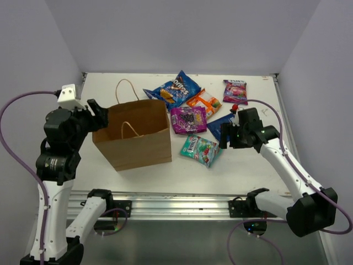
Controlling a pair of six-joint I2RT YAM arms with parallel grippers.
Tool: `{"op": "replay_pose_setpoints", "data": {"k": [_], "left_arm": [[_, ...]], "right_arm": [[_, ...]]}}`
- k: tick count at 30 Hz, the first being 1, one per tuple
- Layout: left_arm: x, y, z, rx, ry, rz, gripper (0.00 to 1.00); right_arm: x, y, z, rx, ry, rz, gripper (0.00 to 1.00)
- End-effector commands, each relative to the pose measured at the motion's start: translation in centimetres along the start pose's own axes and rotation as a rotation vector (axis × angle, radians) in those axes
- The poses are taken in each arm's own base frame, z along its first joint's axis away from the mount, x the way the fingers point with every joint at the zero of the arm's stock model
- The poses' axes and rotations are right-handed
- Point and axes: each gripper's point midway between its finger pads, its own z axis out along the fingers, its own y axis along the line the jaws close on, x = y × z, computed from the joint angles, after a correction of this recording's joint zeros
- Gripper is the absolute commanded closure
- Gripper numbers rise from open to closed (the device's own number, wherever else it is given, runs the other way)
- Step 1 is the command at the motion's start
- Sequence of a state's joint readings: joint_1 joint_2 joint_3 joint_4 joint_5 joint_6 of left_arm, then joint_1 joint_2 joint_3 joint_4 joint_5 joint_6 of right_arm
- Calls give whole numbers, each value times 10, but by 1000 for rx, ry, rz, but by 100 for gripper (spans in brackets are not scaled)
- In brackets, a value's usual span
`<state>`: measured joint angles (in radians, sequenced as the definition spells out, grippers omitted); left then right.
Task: Place the snacks into the paper bag
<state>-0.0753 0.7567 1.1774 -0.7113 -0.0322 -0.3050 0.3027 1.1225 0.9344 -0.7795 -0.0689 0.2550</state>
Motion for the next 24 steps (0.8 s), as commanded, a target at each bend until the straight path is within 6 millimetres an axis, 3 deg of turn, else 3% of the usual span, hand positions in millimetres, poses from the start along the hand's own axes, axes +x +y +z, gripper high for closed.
{"op": "replay_pose_setpoints", "data": {"k": [1, 5, 12, 17, 19, 20, 21, 22, 24], "left_arm": [[-27, -5, -26, 10, -65, 12, 32], [-14, -1, -26, -3, -35, 15, 30], [43, 12, -12, -33, 96, -10, 29], [58, 20, -11, -64, 122, -2, 30], [58, 20, -11, -61, 116, -6, 54], [58, 20, -10, -61, 118, -9, 67], [58, 20, -9, -64, 114, -11, 100], [57, 20, -9, -61, 108, -11, 100], [55, 18, -8, -52, 106, -10, 100]], "right_arm": [[-5, 2, 3, 2, -19, 5, 21], [-4, 4, 5, 0, -10, 0, 21], [-1, 7, 7, 5, 1, -16, 21], [-1, 7, 8, 8, 5, -20, 22], [-1, 8, 8, 5, 4, -23, 26], [-1, 9, 9, -3, 5, -29, 42], [0, 10, 11, -8, 11, -29, 50], [1, 11, 12, -16, 15, -31, 60], [3, 16, 18, -30, 24, -41, 59]]}}
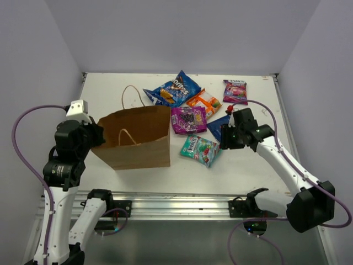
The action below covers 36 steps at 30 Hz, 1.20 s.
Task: Place the snacks into the paper bag
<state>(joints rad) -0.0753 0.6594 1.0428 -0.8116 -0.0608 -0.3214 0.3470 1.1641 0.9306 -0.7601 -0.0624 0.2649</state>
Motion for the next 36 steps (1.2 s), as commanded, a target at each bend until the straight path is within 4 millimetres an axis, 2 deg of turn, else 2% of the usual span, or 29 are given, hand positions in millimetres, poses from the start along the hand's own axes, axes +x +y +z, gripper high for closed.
{"op": "replay_pose_setpoints", "data": {"k": [1, 4, 7, 10, 15, 16, 18, 20, 21, 22, 23, 24, 25, 27, 28, 29, 30, 31, 32, 33, 35, 36], "left_arm": [[-6, -4, 1, 15, -25, -1, 100], [-8, -5, 2, 17, -26, 2, 100], [-8, -5, 3, 19, -21, 9, 100], [-7, -5, 4, 19, -9, 14, 100], [-7, -5, 3, 17, 3, 18, 100], [-9, -6, 2, 18, -2, 18, 100], [-10, -5, 0, 14, -1, 18, 100], [-12, -4, -2, 7, -8, 19, 100], [-13, -2, -4, 1, -13, 19, 100], [-14, -2, -6, -1, -19, 18, 100], [-15, -2, -7, -1, -23, 21, 100], [-16, -1, -8, -7, -24, 21, 100], [-16, 0, -8, -10, -24, 21, 100], [-16, 0, -8, -11, -27, 19, 100], [-15, -1, -8, -9, -25, 18, 100], [-15, -2, -7, -4, -20, 15, 100], [-14, -2, -6, -1, -18, 14, 100], [-13, -3, -6, 2, -16, 12, 100], [-13, -3, -5, 3, -15, 12, 100], [-14, -3, -5, 4, -18, 12, 100], [-14, -3, -5, 2, -17, 14, 100], [-12, -2, -4, 1, -13, 14, 100]], "right_arm": [[2, 7, 12, -25, 4, -15, 45], [12, 22, 32, -59, 33, -29, 28], [17, 39, 57, -72, 50, -63, 23], [12, 44, 79, -41, 49, -91, 22], [2, 38, 111, 24, 46, -107, 21], [9, 35, 123, 42, 78, -104, 21], [19, 29, 134, 68, 116, -100, 22], [32, 26, 145, 83, 151, -110, 31], [38, 25, 146, 88, 162, -111, 62], [41, 24, 147, 97, 164, -116, 87], [40, 23, 144, 110, 157, -114, 100], [38, 22, 140, 118, 149, -113, 100], [36, 20, 132, 132, 151, -116, 100], [4, 17, 105, 185, 53, -113, 100], [2, 12, 88, 219, 63, -120, 100], [-15, 8, 71, 268, 14, -126, 100], [-59, 21, 32, 242, -116, -112, 100], [-68, 19, 7, 262, -133, -118, 100], [-89, 22, -19, 262, -207, -107, 100], [-133, 38, -69, 208, -357, -88, 100], [-159, 51, -112, 165, -433, -90, 100], [-187, 72, -154, 69, -527, -90, 100]]}}
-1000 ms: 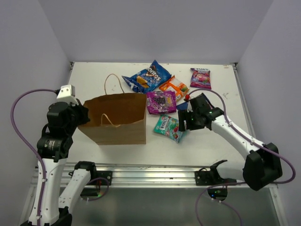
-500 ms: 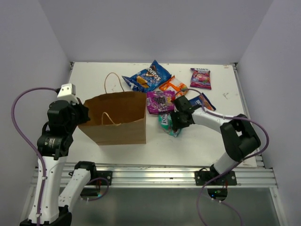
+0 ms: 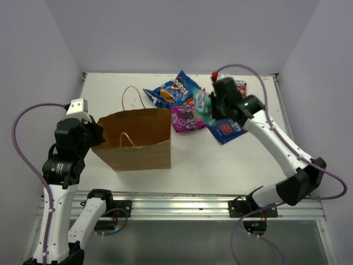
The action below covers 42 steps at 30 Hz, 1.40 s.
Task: Place the snacks into the paper bag
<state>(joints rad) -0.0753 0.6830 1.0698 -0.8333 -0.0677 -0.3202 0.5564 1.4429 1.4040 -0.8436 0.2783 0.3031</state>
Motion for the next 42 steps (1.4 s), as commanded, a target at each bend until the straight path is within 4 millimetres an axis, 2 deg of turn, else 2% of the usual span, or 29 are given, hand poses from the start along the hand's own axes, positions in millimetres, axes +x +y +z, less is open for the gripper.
{"op": "replay_pose_setpoints", "data": {"k": [1, 2, 3, 4, 5, 6, 7, 8, 9, 10, 12, 13, 15, 16, 21, 23, 24, 25, 26, 28, 32, 34, 35, 36, 38, 39, 40, 41, 42], "left_arm": [[-9, -3, -4, 14, -25, 13, 100], [-8, -4, -3, 19, -24, 14, 100], [-6, -4, -2, 21, -18, 14, 100], [-6, -5, -1, 24, -18, 14, 100], [-7, -6, 0, 29, -19, 14, 100], [-7, -6, 1, 28, -18, 14, 100], [-6, -6, 1, 28, -15, 14, 100], [-5, -6, 3, 29, -10, 13, 100], [-6, -7, 3, 33, -10, 11, 100], [-6, -7, 4, 35, -11, 10, 100], [-5, -9, 5, 42, -9, 4, 100], [-5, -9, 5, 42, -11, 2, 100], [-5, -10, 5, 46, -13, -1, 100], [-5, -10, 5, 46, -13, -1, 100], [-5, -10, 5, 50, -15, -1, 100], [-5, -10, 5, 50, -15, -3, 100], [-6, -11, 4, 52, -17, -3, 100], [-5, -11, 4, 52, -16, -3, 100], [-6, -10, 4, 51, -18, -3, 100], [-5, -10, 4, 50, -16, -3, 100], [-4, -10, 6, 48, -9, -3, 100], [-3, -10, 6, 48, -6, -2, 100], [-3, -10, 6, 48, -6, -2, 100], [-4, -10, 6, 47, -11, -1, 100], [-4, -10, 6, 46, -11, -1, 100], [-5, -10, 6, 46, -13, -1, 100], [-5, -10, 5, 47, -14, -1, 100], [-5, -10, 4, 46, -16, -3, 100], [-6, -10, 4, 46, -17, -5, 100]], "right_arm": [[-103, 0, -113, -100, -297, 32, 100], [-111, 10, -121, -158, -295, 21, 100], [-131, 22, -141, -227, -340, 24, 100], [-126, 48, -134, -333, -273, 4, 100], [-129, 59, -134, -375, -263, 2, 100], [-135, 73, -145, -441, -274, -2, 100], [-131, 96, -152, -512, -257, -21, 100], [-128, 110, -145, -526, -235, -38, 100], [-126, 122, -149, -546, -234, -54, 100], [-116, 145, -154, -589, -221, -92, 100], [-101, 171, -149, -618, -180, -126, 100], [-89, 190, -155, -655, -162, -162, 100], [-76, 210, -149, -660, -136, -200, 100], [-68, 223, -155, -686, -130, -220, 100], [-56, 254, -152, -719, -108, -259, 100], [-54, 254, -151, -713, -95, -266, 97], [-57, 254, -153, -714, -103, -268, 70], [-56, 251, -153, -701, -100, -272, 57], [-59, 249, -156, -696, -113, -270, 35], [-73, 237, -172, -683, -173, -254, 26], [-94, 214, -198, -647, -272, -242, 21], [-96, 200, -193, -582, -297, -255, 19], [-104, 183, -192, -514, -337, -238, 18], [-99, 170, -167, -442, -304, -248, 16], [-107, 150, -148, -390, -317, -202, 13], [-102, 126, -110, -309, -257, -156, 11], [-111, 116, -96, -286, -278, -111, 11], [-112, 104, -80, -256, -271, -85, 11], [-106, 82, -50, -204, -231, -55, 11]]}}
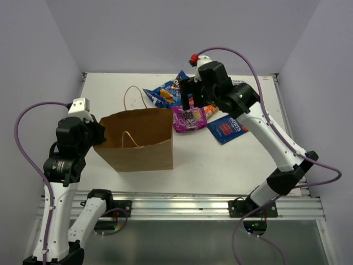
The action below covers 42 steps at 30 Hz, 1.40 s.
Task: Place the snacks into the paper bag
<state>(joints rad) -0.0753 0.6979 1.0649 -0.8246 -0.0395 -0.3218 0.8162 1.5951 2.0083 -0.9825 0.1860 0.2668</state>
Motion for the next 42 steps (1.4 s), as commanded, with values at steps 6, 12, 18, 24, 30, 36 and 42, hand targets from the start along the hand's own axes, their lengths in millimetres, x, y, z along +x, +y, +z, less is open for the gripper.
{"op": "replay_pose_setpoints", "data": {"k": [6, 12, 18, 24, 30, 36, 42], "left_arm": [[-7, -4, -3, 20, -35, -6, 100], [-11, -3, -5, 10, -42, -11, 100], [-13, 1, -11, -14, -54, -23, 100], [-13, 3, -15, -25, -59, -29, 100], [-11, 1, -13, -15, -55, -33, 100], [-12, 0, -14, -4, -58, -32, 100], [-8, -4, -13, 17, -45, -23, 100]], "right_arm": [[27, -123, 121, 248, 66, 71, 9], [89, -134, 211, 235, 254, 51, 10], [171, -148, 252, 287, 447, 52, 11], [207, -157, 248, 328, 519, 46, 100], [134, -153, 195, 338, 362, 23, 100], [-22, -118, 82, 275, 30, 27, 100], [-118, -34, -20, 104, -293, -6, 100]]}}
